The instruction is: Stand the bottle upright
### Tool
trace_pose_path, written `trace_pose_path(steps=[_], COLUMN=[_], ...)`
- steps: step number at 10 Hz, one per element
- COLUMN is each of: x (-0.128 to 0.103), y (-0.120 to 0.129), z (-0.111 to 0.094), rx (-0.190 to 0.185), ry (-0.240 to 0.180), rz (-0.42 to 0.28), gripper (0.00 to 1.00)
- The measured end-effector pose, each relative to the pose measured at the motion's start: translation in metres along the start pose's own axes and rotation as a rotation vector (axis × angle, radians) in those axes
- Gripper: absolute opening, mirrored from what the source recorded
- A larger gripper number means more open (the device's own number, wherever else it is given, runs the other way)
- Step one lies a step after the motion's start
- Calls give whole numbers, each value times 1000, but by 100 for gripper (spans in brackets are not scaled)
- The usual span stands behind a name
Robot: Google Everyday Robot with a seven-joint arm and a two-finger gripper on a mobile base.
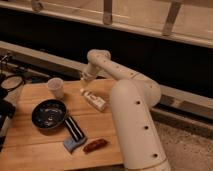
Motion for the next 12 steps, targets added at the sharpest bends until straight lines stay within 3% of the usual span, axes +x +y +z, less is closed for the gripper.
trace_pose_path(steps=[4,7,12], x=[-13,-11,5], y=[10,18,30], z=[-25,-24,-5], rx=[48,48,-8], ry=[-3,6,87], rz=[-37,-50,-65], gripper=[50,76,80])
